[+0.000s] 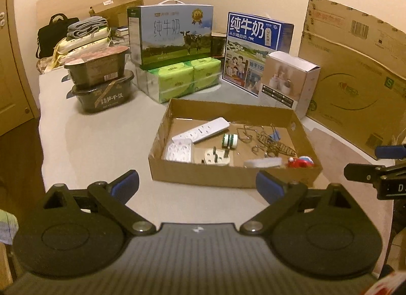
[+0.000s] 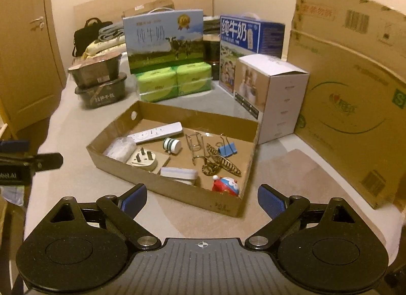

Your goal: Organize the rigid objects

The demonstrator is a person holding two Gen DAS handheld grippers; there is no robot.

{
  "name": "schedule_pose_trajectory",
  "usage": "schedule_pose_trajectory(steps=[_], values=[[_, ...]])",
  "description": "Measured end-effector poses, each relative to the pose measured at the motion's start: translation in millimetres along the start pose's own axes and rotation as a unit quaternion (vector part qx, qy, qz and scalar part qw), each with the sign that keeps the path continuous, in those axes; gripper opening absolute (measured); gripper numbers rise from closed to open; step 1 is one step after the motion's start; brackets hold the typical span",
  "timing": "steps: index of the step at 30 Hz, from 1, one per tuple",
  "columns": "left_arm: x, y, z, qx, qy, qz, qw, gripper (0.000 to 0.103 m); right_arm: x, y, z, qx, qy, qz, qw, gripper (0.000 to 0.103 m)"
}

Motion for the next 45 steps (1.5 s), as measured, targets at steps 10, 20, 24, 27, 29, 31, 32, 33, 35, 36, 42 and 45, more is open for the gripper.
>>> schedule_pose_trajectory(steps=[10,20,24,27,29,31,32,33,35,36,42,45], values=[[-32.8,34.2,11.4,0.012,0.005,0.014,0.9998,0.098,-34.1,27.7,-9.5,0.014,-0.039,0.002,0.999,0.093],[-62.8,61.8,17.0,0.018,0.018,0.012,0.9996,0.098,-67.3,52.8,-15.4,0.028,-0.056,0.007,0.998,0.093],[-76.2,67.2,20.5,0.02,0.018,0.004,0.9996,0.098,-82.9,60.7,-17.2,0.024,-0.058,0.005,0.998,0.093],[-86.2,70.9,21.6,0.017,0.028,-0.003,0.9994,0.098,-93.2,65.6,-16.8,0.018,-0.062,0.003,0.998,0.093],[-92.8,73.4,23.4,0.016,0.031,-0.006,0.9994,0.098,-98.9,69.4,-17.0,0.018,-0.067,0.003,0.998,0.093],[-99.2,75.7,25.9,0.012,0.033,-0.01,0.9993,0.098,-104.1,73.8,-18.4,0.016,-0.07,0.005,0.997,0.093],[-102.7,76.5,27.3,0.009,0.034,-0.013,0.9993,0.098,-106.4,75.6,-19.0,0.015,-0.072,0.005,0.997,0.093],[-106.1,77.2,29.0,0.008,0.034,-0.015,0.9993,0.098,-109.2,77.8,-19.7,0.015,-0.073,0.005,0.997,0.093],[-111.2,78.8,31.2,0.005,0.034,-0.017,0.9992,0.098,-113.5,79.9,-21.3,0.016,-0.073,0.003,0.997,0.093],[-113.6,79.9,32.0,0.005,0.035,-0.018,0.9992,0.098,-116.0,81.3,-22.0,0.017,-0.074,0.002,0.997,0.093],[-124.8,89.5,38.9,0.002,0.024,-0.018,0.9995,0.098,-132.3,89.8,-28.3,0.021,-0.073,-0.001,0.997,0.093],[-130.6,93.7,40.5,0.003,0.02,-0.018,0.9996,0.098,-137.7,93.8,-29.9,0.021,-0.073,-0.002,0.997,0.093]])
Point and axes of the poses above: each gripper's, at about its wrist camera, not at the fingertips, and y roughly against the way its jaws point, z to its right, x to its top, the point moved 8 cm from there along -y, roughly the way its jaws point, and after that the axes turned 14 degrees about -z, right-handed, at the moved point
